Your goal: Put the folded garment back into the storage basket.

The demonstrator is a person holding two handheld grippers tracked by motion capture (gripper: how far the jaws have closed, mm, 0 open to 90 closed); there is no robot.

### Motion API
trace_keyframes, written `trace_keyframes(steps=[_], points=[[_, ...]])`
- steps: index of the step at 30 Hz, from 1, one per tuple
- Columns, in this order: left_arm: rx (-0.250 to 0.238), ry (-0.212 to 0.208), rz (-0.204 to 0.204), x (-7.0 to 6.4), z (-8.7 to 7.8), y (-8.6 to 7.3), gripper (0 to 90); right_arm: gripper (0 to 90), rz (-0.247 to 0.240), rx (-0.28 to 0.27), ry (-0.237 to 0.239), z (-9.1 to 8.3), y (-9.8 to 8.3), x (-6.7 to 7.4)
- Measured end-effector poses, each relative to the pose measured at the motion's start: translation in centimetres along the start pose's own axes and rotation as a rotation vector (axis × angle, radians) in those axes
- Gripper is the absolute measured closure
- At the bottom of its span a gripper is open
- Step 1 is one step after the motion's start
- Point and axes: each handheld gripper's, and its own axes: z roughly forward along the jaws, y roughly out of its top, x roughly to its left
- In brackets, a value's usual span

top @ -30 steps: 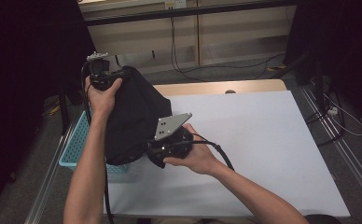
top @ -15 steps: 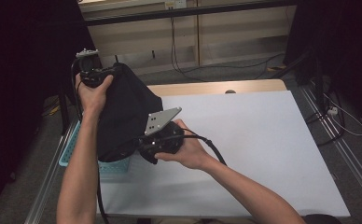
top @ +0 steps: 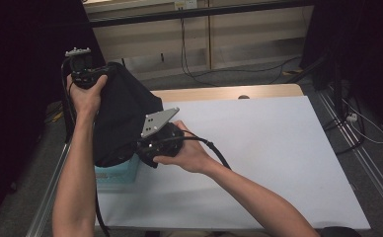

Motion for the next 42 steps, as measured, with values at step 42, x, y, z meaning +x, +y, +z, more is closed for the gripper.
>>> trace_keyframes(steps=[42], points=[[0.093, 0.155, -0.021, 7.0, -0.8, -5.8, 78.2, 75.9, 0.02, 0.036, 0.066, 9.6, -0.2, 0.4]])
